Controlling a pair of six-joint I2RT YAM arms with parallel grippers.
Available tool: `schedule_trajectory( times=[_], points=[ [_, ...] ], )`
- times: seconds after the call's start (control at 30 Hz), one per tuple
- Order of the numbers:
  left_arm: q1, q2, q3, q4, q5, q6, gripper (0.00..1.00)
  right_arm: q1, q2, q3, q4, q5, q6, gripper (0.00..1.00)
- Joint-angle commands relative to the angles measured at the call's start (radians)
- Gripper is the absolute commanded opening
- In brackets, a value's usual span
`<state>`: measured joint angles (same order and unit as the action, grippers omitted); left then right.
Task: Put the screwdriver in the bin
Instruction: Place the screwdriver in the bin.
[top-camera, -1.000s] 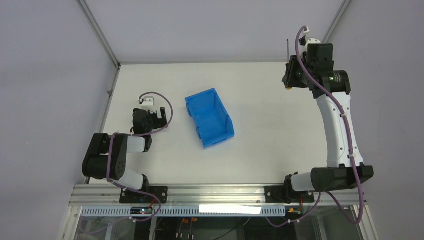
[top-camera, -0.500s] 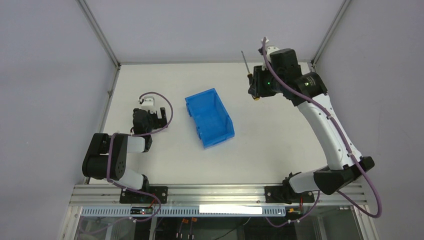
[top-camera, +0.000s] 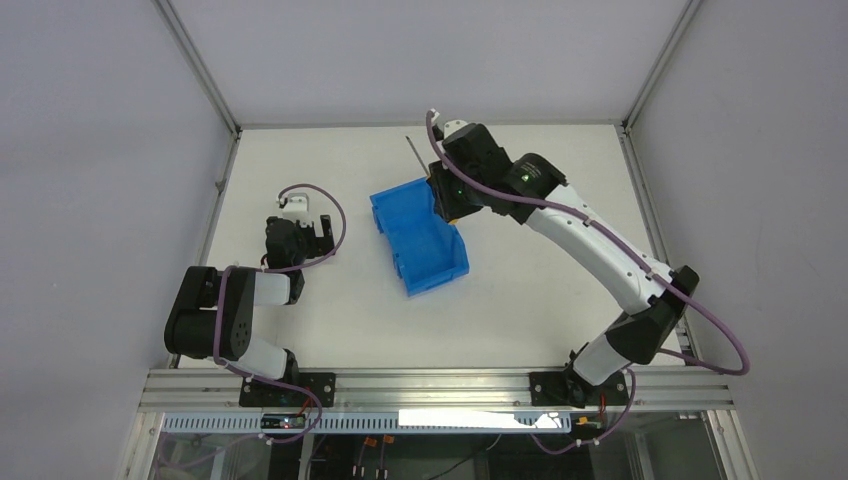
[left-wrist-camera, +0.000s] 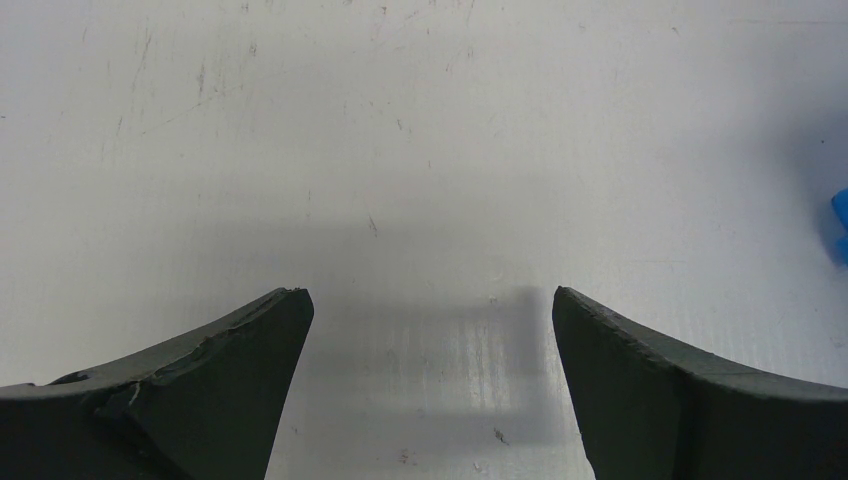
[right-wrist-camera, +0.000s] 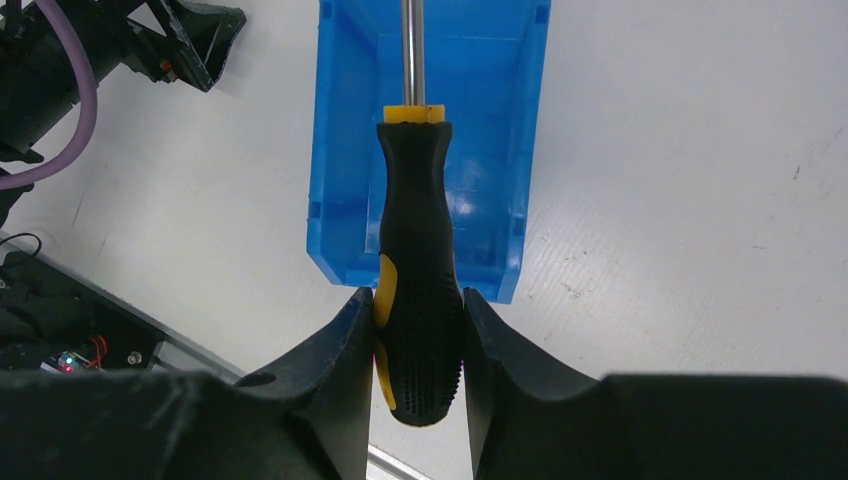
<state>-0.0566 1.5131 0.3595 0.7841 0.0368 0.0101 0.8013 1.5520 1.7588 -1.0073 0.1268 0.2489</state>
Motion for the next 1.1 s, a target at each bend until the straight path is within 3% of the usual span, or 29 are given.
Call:
schedule_trajectory(
  times=[0.0,0.63,1.07],
  points=[
    [0.013,-0.007,0.019,0.027,0.014,-0.008,1.00,0.041,0.010,0.060,0.077,0.099,0.033,0.14],
    [0.014,-0.007,0.020,0.027,0.013,-0.008,1.00,0.096,0.063,-0.367,0.454,0.183,0.084,0.15],
    [0.013,-0.007,0.020,0.027,0.014,-0.008,1.00,0.101,0.229,-0.436,0.548,0.173,0.081,0.19]
  ],
)
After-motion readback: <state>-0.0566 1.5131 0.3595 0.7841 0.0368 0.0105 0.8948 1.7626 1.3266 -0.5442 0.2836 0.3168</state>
